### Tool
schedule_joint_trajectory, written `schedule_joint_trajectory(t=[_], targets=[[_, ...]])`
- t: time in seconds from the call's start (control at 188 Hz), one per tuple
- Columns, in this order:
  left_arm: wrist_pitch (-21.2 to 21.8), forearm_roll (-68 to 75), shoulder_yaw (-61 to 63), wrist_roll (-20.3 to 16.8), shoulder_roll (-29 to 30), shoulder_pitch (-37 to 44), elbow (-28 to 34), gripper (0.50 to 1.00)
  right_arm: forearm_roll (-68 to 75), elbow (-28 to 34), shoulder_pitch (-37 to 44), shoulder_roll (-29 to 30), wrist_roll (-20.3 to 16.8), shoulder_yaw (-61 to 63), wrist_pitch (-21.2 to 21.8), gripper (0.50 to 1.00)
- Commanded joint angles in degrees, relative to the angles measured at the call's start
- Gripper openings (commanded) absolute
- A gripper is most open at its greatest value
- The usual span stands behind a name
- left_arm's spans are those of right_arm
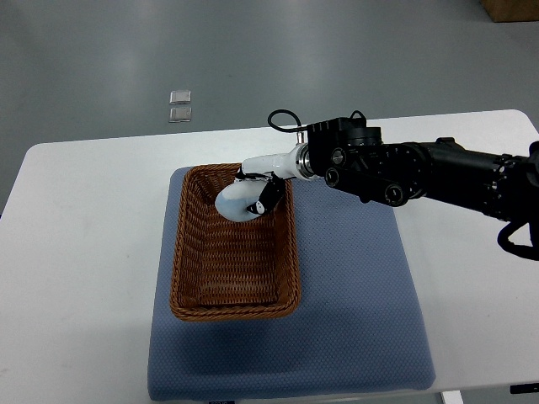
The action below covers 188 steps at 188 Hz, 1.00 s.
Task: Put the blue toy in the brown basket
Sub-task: 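Lower the toy into the basket and open the right hand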
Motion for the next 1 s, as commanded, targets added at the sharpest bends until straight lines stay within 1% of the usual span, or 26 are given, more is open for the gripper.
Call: schedule_joint_trajectory(t=[0.0,0.292,0.446,0.547,0.605,0.637,0.69,0.717,0.743,0.759,0.765,0.77,0.775,0.781,0.786,0.791,0.796,0.802,0.812,0.892,0.956,0.993], targets=[[0.0,0.0,0.0,0.0,0.0,0.0,0.0,1.0,0.0,0.0,-0.6,0.0,0.0,0.1,-0.1,0.568],[0.0,0.0,0.2,0.0,0.0,0.0,0.0,1.0,4.2,0.9,-0.8,0.0,0.0,0.6,0.2,0.574],[0.0,-0.1,0.2,0.0,0.0,0.0,0.0,1.0,7.9,3.3,-0.8,0.0,0.0,0.6,0.5,0.603],[0.0,-0.1,0.2,0.0,0.0,0.0,0.0,1.0,8.3,3.6,-1.0,0.0,0.0,0.6,0.5,0.615],[0.0,0.0,0.2,0.0,0.0,0.0,0.0,1.0,8.3,3.6,-1.5,0.0,-0.1,0.5,0.6,0.643],[0.0,0.0,0.2,0.0,0.0,0.0,0.0,1.0,8.3,3.6,-1.7,0.0,0.0,0.5,0.7,0.643],[0.0,-0.1,0.2,0.0,0.0,0.0,0.0,1.0,8.2,3.7,-1.8,0.0,0.0,0.5,0.6,0.658],[0.0,0.0,0.2,0.0,0.0,0.0,0.0,1.0,8.0,3.7,-2.0,0.0,0.0,0.5,0.7,0.684],[0.0,0.0,0.2,0.0,0.0,0.0,0.0,1.0,7.9,3.7,-2.2,0.0,0.0,0.5,0.7,0.701],[0.0,0.0,0.2,0.0,0.0,0.0,0.0,1.0,7.8,3.7,-2.3,0.0,0.0,0.5,0.7,0.725],[0.0,0.0,0.2,0.0,0.0,0.0,0.0,1.0,7.8,3.7,-2.3,0.0,0.0,0.5,0.7,0.725],[0.0,-0.1,0.2,0.0,0.0,0.0,0.0,1.0,7.8,3.7,-2.3,0.0,0.0,0.4,0.7,0.743],[0.0,-0.1,0.2,0.0,0.0,0.0,0.0,1.0,7.8,3.7,-2.3,0.0,0.0,0.4,0.7,0.744],[0.0,-0.1,0.2,0.0,0.0,0.0,0.0,1.0,7.8,3.7,-2.4,0.0,0.0,0.4,0.7,0.764],[0.0,-0.1,0.2,0.0,0.0,0.0,0.0,1.0,7.8,3.7,-2.4,0.0,0.0,0.4,0.7,0.764],[0.0,-0.1,0.2,0.0,0.0,0.0,0.0,1.0,7.8,3.7,-2.4,0.0,0.0,0.4,0.7,0.782],[0.0,-0.1,0.2,0.0,0.0,0.0,0.0,1.0,7.8,3.7,-2.4,0.0,0.0,0.4,0.7,0.782],[0.0,0.0,0.2,0.0,0.0,0.1,0.0,1.0,7.8,3.7,-2.5,0.0,0.0,0.4,0.7,0.799],[0.0,0.0,0.2,0.0,0.0,0.0,0.0,1.0,7.8,3.7,-2.5,0.0,0.1,0.4,0.7,0.807],[0.0,-0.1,0.2,0.0,0.0,0.0,0.0,1.0,7.8,3.7,-3.0,0.0,0.1,0.3,0.7,0.825],[0.0,0.0,0.2,0.0,0.0,0.0,0.0,1.0,7.8,3.7,-3.0,0.0,0.2,0.3,0.7,0.856],[0.0,0.0,0.2,0.0,0.0,0.0,0.0,1.0,7.8,3.7,-3.0,0.0,0.2,0.3,0.7,0.858]])
